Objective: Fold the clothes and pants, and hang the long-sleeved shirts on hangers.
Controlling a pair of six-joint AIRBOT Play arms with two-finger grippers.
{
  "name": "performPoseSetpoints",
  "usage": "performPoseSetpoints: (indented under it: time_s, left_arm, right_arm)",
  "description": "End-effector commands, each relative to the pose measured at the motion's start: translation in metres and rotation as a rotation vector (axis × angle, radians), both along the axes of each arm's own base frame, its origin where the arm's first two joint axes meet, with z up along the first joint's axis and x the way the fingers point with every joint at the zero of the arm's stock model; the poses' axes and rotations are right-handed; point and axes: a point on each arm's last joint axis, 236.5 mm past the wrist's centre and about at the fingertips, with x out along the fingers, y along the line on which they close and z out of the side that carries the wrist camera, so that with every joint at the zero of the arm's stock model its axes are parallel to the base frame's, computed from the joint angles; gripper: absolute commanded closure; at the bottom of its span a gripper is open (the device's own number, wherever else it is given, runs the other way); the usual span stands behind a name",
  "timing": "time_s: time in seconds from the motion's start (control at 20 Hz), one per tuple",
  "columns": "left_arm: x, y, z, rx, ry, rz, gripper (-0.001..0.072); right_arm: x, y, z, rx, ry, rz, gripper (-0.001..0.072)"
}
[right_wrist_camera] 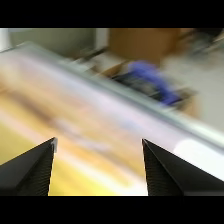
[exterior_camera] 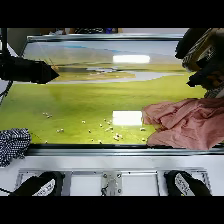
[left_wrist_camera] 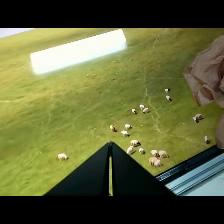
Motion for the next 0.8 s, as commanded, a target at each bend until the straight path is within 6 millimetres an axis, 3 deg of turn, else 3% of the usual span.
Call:
performPoseSetpoints:
  time_s: [0.0,0.1,0.25,0.35,0.5,0.55,0.6,0.65,0.75]
  left_arm:
    - [-0.001,-0.001,-0.005,-0.001,0.008,0.0,0.0703]
    - [-0.002,-0.009,-0.022,-0.016,0.003,0.002,0.0703]
    - [-0.012,-0.024,-0.055,-0.042,-0.002,-0.002,0.0702]
    - [-0.019,-0.034,-0.071,-0.054,-0.011,-0.011,0.0702]
    - [-0.03,-0.043,-0.083,-0.058,-0.006,-0.033,0.0702]
    - [-0.033,-0.044,-0.085,-0.059,-0.007,-0.036,0.0702]
    - [-0.036,-0.046,-0.088,-0.059,-0.006,-0.041,0.0702]
    - [-0.038,-0.046,-0.089,-0.059,-0.003,-0.042,0.0702]
    - [-0.039,-0.045,-0.088,-0.06,-0.007,-0.043,0.0702]
  right_arm:
    - [-0.029,0.091,-0.111,-0.082,0.334,0.31,0.0129]
    - [-0.043,0.13,-0.155,-0.1,0.433,0.408,0.0129]
    - [-0.057,0.167,-0.192,-0.109,0.517,0.494,0.0129]
    - [-0.062,0.179,-0.202,-0.114,0.547,0.53,0.0129]
    - [-0.062,0.184,-0.201,-0.083,0.561,0.545,0.0146]
    - [-0.062,0.185,-0.201,-0.081,0.562,0.547,0.0298]
    - [-0.064,0.185,-0.201,-0.082,0.564,0.552,0.0547]
    - [-0.064,0.185,-0.201,-0.083,0.565,0.552,0.0701]
    - [-0.064,0.185,-0.201,-0.083,0.565,0.552,0.07]
